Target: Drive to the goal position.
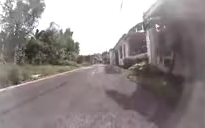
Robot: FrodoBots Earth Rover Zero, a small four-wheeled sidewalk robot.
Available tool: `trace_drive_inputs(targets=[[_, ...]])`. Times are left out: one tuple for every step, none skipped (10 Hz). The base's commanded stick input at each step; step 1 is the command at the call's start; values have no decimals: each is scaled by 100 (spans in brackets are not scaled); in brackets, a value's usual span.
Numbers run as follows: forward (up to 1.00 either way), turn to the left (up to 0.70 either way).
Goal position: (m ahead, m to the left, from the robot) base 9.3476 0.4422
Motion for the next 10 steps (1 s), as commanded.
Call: trace_drive_inputs(targets=[[100, 0], [100, 0], [100, 0], [100, 0], [100, 0], [100, 0], [100, 0], [100, 0], [100, 0], [100, 0]])
